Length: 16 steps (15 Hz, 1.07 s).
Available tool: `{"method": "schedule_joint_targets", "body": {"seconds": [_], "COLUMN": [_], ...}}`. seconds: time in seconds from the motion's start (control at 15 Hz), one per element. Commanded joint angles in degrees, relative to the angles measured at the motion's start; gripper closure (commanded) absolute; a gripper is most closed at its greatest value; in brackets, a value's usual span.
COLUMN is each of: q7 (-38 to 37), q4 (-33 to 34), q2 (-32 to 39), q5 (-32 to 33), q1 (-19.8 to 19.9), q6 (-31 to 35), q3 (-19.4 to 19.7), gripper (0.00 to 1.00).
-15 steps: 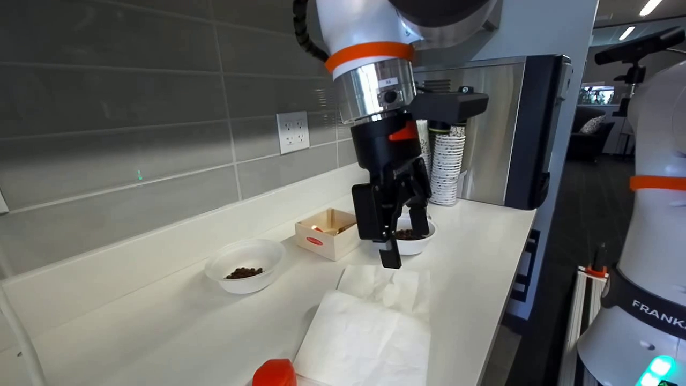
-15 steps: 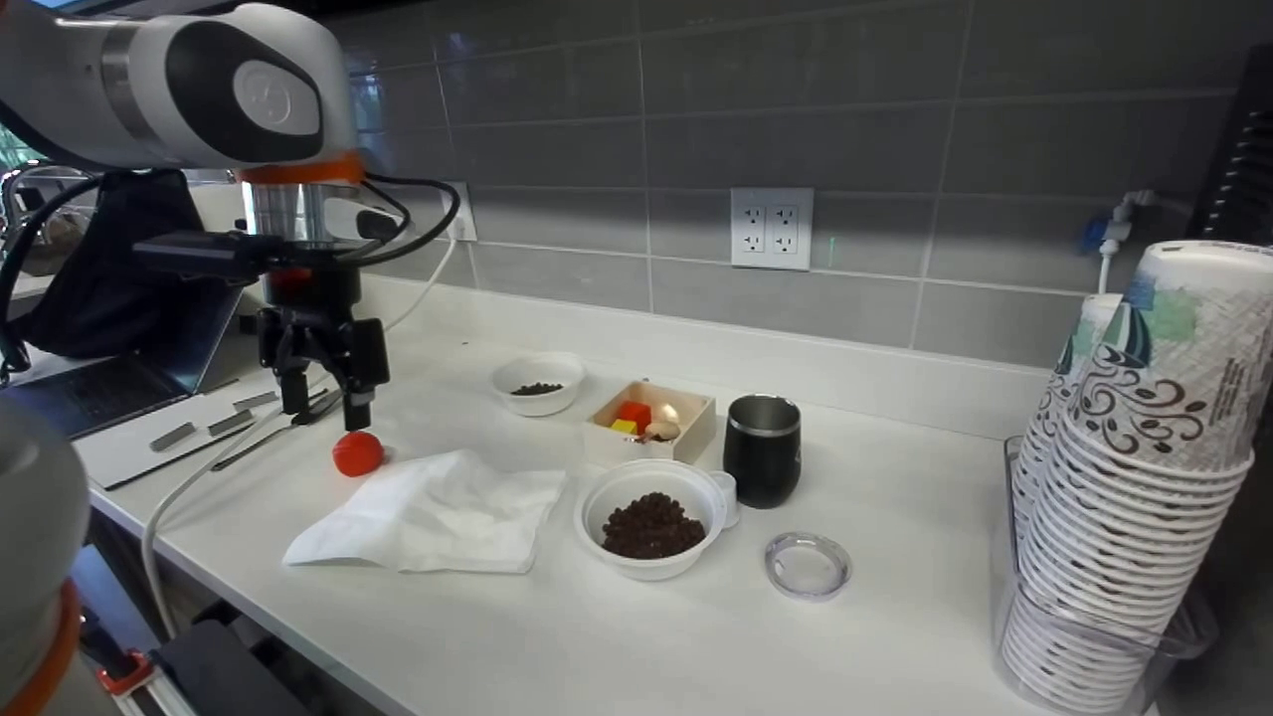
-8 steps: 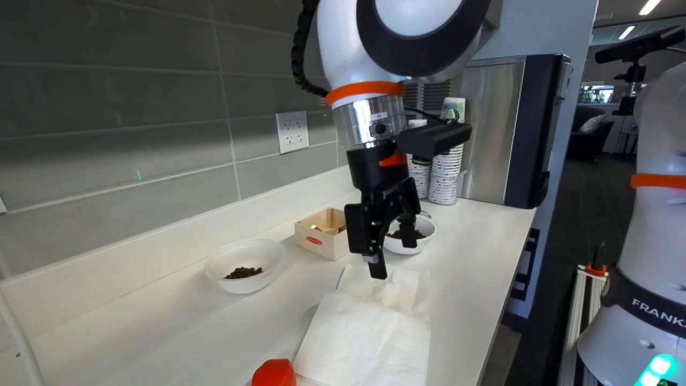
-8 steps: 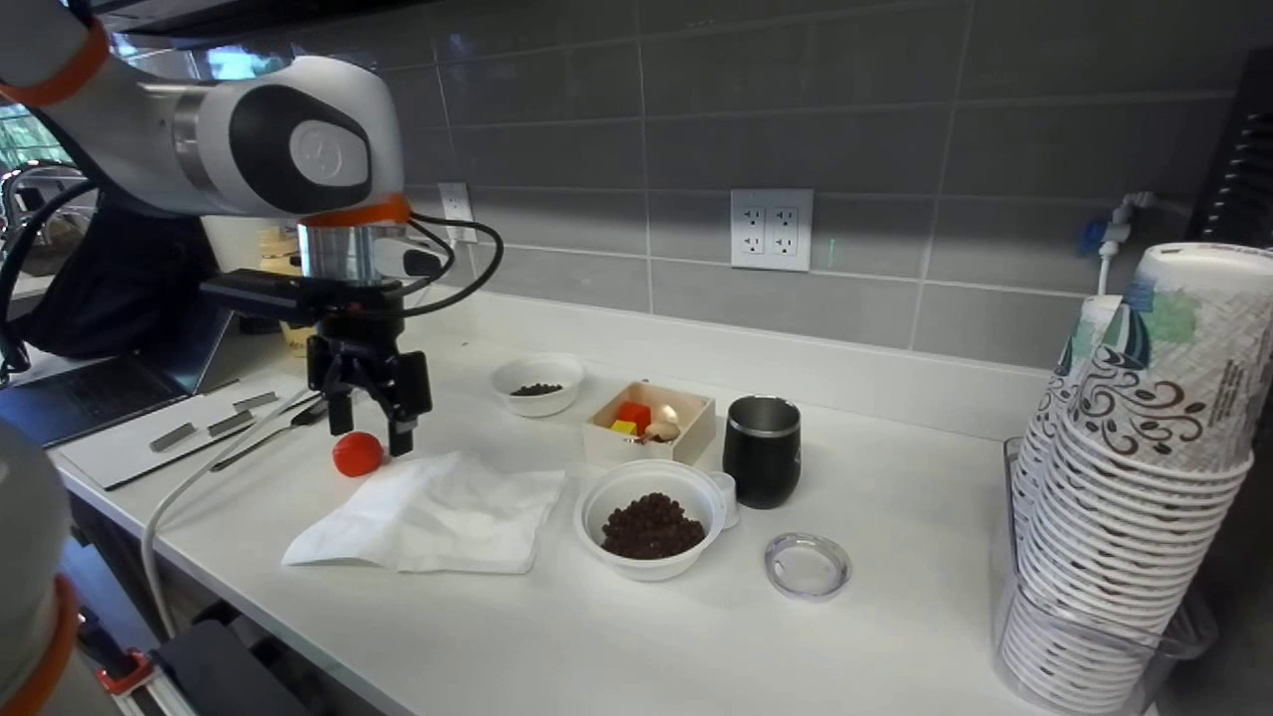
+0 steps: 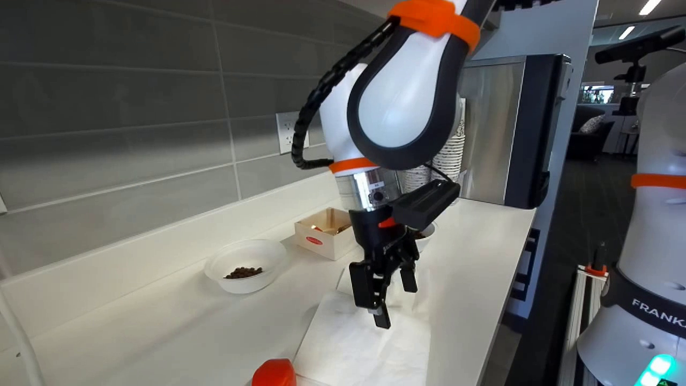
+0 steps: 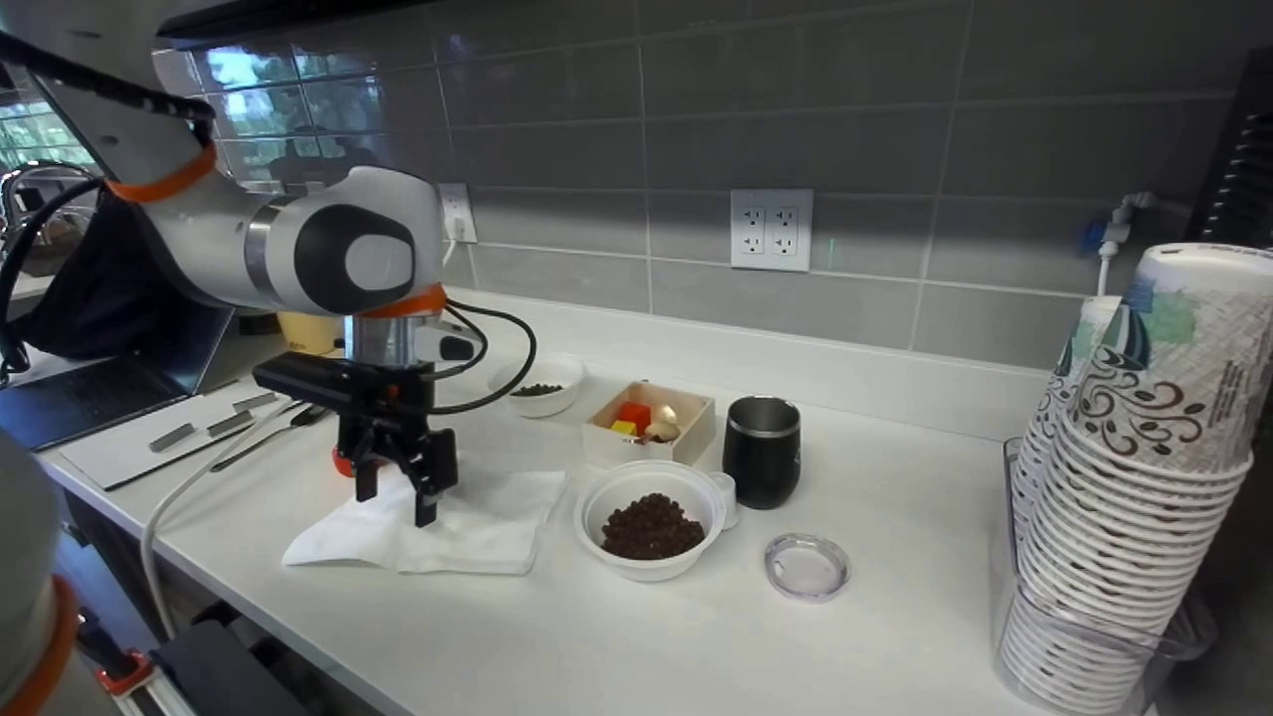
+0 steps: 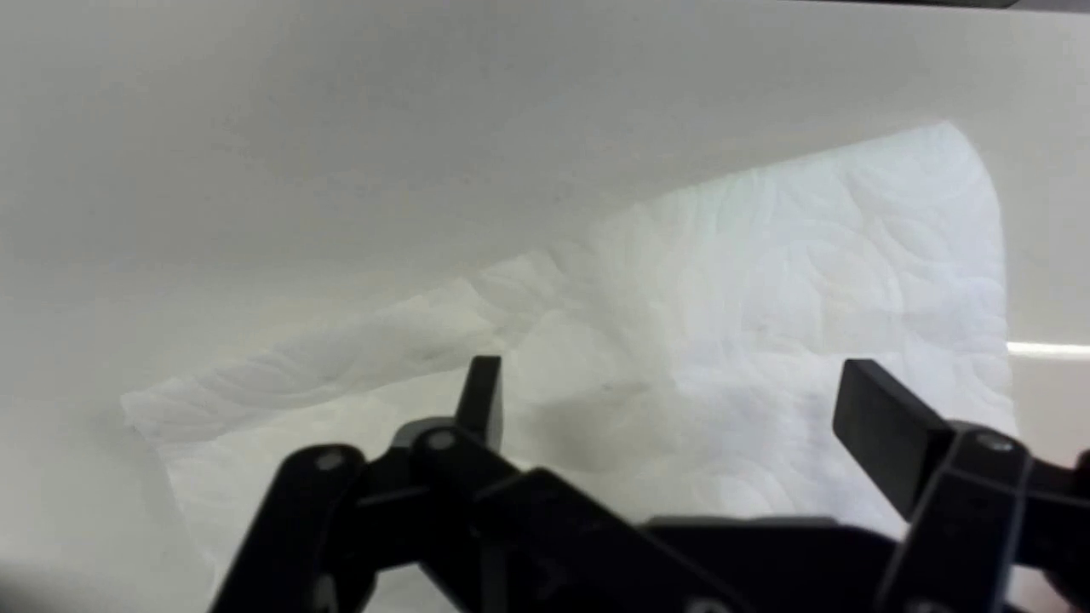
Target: Flip the napkin over
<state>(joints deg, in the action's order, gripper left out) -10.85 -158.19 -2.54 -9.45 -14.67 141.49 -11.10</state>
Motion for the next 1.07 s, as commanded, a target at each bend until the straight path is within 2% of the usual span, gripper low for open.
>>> {"method": "schedule_joint_targets", "body": {"seconds": [0.0, 0.53, 0.8, 1.0], "q7": [2.2, 2.3, 3.0, -0.8], "q4": [0.0, 0.2, 0.4, 1.0], "q2": [6.0, 11.4, 8.2, 3.4], "q5": [-1.3, -0.4, -1.7, 0.4], "q1": [1.1, 2.5, 2.9, 1.8], "q6": [4.5, 8.0, 6.1, 3.0], "q3": [-0.2, 0.0, -0.6, -0.8], "gripper": [0.00, 0.00, 0.00, 0.00]}}
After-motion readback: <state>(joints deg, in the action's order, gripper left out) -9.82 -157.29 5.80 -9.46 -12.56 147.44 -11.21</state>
